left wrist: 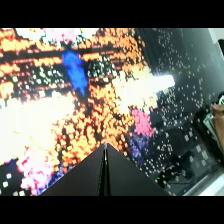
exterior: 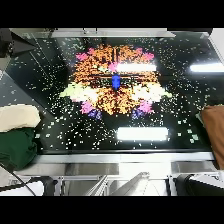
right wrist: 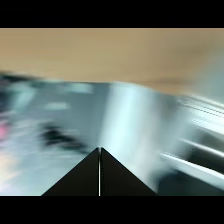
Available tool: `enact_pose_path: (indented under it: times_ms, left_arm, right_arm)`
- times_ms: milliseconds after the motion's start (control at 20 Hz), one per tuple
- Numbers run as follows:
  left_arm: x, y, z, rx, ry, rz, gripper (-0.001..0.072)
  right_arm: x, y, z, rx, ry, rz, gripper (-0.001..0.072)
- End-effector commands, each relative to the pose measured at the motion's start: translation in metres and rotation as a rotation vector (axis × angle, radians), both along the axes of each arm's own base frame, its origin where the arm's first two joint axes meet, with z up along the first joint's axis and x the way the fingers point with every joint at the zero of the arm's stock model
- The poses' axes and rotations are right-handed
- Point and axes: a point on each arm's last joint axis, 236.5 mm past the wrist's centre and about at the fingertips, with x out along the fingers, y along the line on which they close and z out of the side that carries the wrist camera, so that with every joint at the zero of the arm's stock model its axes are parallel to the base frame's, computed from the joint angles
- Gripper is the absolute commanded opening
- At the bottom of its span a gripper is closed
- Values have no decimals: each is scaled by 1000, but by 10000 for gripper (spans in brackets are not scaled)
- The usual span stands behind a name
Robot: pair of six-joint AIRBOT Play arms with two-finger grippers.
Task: Fold the shirts.
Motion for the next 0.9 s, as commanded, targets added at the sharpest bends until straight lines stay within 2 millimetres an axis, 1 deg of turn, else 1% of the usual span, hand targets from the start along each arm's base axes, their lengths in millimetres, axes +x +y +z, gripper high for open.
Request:
enact_pose_path:
  times_ms: [0, 50, 100, 150, 200, 250, 300, 350, 400, 450, 500, 550, 600, 700, 800, 850]
  left_arm:
    - [11, 4, 6, -8, -39, 42, 21]
    - [9, 3, 6, -6, -34, 35, 15]
    - [1, 0, 5, 0, -16, 10, 15]
    - [-15, -8, 3, 10, 15, -41, 15]
    - [-35, -19, 0, 16, 65, -97, 15]
    - [-59, -33, -5, 16, 121, -152, 14]
    - [-85, -49, -15, 19, 168, -201, 14]
    - [-111, -66, -27, 13, 215, -243, 14]
    - [-141, -80, -46, 16, 270, -274, 15]
    - [-164, -89, -69, 31, 315, -280, 14]
    - [-183, -96, -92, 42, 342, -259, 14]
    - [-200, -103, -114, 39, 354, -233, 15]
    - [-217, -107, -131, 28, 365, -213, 16]
    - [-247, -112, -155, -4, 435, -182, 16]
    - [-263, -111, -164, -6, 437, -176, 16]
    - [-267, -111, -164, -5, 420, -173, 16]
  right_arm:
    - [115, 36, 67, 10, -502, 134, 23]
    - [138, 59, 78, -29, -558, 227, 23]
    - [156, 89, 86, -73, -594, 341, 23]
    - [167, 127, 93, -79, -622, 451, 23]
    - [173, 167, 98, -83, -651, 565, 23]
    - [174, 212, 101, -76, -678, 663, 22]
    - [169, 256, 100, -71, -703, 747, 21]
    - [157, 294, 95, -61, -723, 811, 22]
    - [139, 332, 83, -29, -726, 877, 23]
    - [112, 370, 65, 19, -715, 957, 24]
    - [88, 399, 47, 52, -704, 1015, 24]
    - [77, 414, 33, 53, -709, 1033, 24]
    - [73, 422, 23, 41, -715, 1034, 23]
    - [67, 428, 15, 62, -694, 1053, 23]
    - [67, 430, 15, 74, -695, 1056, 23]
    - [66, 430, 15, 74, -694, 1057, 23]
